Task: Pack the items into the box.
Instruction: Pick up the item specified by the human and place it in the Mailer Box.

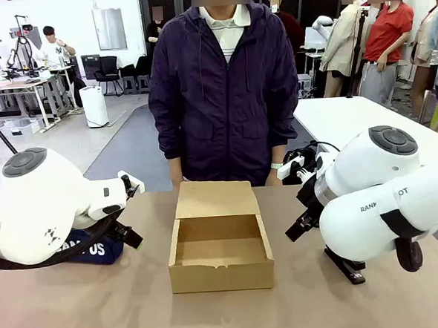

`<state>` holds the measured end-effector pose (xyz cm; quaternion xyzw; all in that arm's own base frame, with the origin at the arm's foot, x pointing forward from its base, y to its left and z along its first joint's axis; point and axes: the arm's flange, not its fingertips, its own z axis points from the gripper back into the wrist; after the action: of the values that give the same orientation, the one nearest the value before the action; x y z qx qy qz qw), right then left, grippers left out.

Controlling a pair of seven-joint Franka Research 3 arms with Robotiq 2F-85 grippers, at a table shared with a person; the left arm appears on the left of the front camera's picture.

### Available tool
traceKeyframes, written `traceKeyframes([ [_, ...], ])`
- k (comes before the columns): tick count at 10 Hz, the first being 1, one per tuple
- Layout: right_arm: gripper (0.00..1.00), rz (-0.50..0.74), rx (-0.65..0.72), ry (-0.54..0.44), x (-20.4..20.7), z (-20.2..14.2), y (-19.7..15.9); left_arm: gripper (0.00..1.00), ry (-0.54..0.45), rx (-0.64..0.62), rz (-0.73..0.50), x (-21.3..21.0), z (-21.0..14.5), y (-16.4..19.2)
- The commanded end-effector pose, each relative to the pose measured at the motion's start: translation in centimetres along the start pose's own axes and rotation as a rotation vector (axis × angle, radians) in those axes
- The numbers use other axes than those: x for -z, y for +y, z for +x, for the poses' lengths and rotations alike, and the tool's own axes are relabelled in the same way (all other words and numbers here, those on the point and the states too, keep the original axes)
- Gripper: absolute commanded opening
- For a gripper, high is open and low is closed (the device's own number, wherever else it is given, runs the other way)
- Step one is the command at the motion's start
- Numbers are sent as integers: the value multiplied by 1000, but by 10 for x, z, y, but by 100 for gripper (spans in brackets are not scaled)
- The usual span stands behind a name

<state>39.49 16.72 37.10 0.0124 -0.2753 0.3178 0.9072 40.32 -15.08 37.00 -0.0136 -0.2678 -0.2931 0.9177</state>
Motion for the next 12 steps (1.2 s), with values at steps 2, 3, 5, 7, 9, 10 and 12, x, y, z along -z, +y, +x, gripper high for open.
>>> traceKeyframes([
  [2, 100, 0, 0, 0, 0, 0, 0, 100, 0, 0, 0, 0, 0, 0],
  [3, 100, 0, 0, 0, 0, 0, 0, 100, 0, 0, 0, 0, 0, 0],
  [5, 100, 0, 0, 0, 0, 0, 0, 100, 0, 0, 0, 0, 0, 0],
  [7, 100, 0, 0, 0, 0, 0, 0, 100, 0, 0, 0, 0, 0, 0],
  [9, 100, 0, 0, 0, 0, 0, 0, 100, 0, 0, 0, 0, 0, 0],
  [10, 100, 0, 0, 0, 0, 0, 0, 100, 0, 0, 0, 0, 0, 0],
  [12, 100, 0, 0, 0, 0, 0, 0, 100, 0, 0, 0, 0, 0, 0],
])
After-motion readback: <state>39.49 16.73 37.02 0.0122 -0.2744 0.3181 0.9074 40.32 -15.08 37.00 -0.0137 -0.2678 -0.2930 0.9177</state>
